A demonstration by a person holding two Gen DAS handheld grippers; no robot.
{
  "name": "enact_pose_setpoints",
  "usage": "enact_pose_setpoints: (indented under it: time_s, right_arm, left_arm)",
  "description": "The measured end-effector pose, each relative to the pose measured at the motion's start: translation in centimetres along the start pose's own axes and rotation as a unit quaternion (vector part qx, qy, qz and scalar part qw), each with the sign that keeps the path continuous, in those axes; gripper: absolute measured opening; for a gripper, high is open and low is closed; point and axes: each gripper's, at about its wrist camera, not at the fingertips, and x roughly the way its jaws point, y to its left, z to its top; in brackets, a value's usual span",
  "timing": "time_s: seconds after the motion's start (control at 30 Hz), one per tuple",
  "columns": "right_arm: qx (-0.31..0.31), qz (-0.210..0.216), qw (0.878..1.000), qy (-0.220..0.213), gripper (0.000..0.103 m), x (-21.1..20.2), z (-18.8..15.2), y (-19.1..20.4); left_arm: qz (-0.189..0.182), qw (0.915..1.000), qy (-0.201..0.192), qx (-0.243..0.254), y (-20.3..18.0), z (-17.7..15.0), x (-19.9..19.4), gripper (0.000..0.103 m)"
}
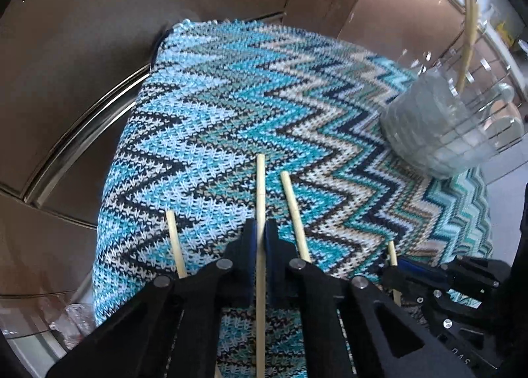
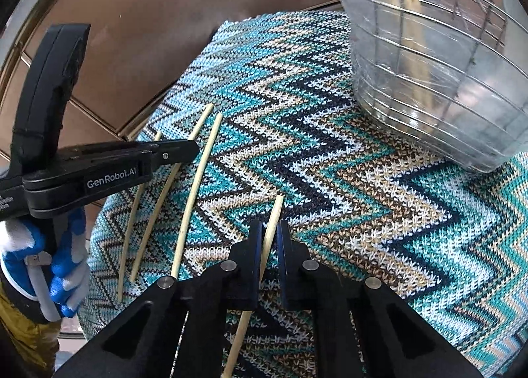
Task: Organize utensils
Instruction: 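Lift both held chopsticks up and carry them over the wire holder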
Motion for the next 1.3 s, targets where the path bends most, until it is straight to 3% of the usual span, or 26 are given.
enact_pose_setpoints:
  time_s: [0.57,0.87,1.3]
  right_arm:
    - [-0.029,0.009,0.991,-0.128,0.006,-10.2,-3.9,3.0]
    - [-0.056,-0.006,0.979,-0.195,0.005,-16.0,-7.5,4.5]
    - [-0.072,-0.020,0.960,-0.269,0.005,-22.8,-12.9,6.2]
  left_arm:
    - [0.017,0.9906,-0.135,-0.008,-1.6,-4.8,-9.6,0.005]
    - [0.039,0.9749,-0.218,0.023,-5.1,-9.0,-15.8,0.005]
    - [0.067,0.9450,-0.312,0.072,-11.0,-14.8,-22.9,0.005]
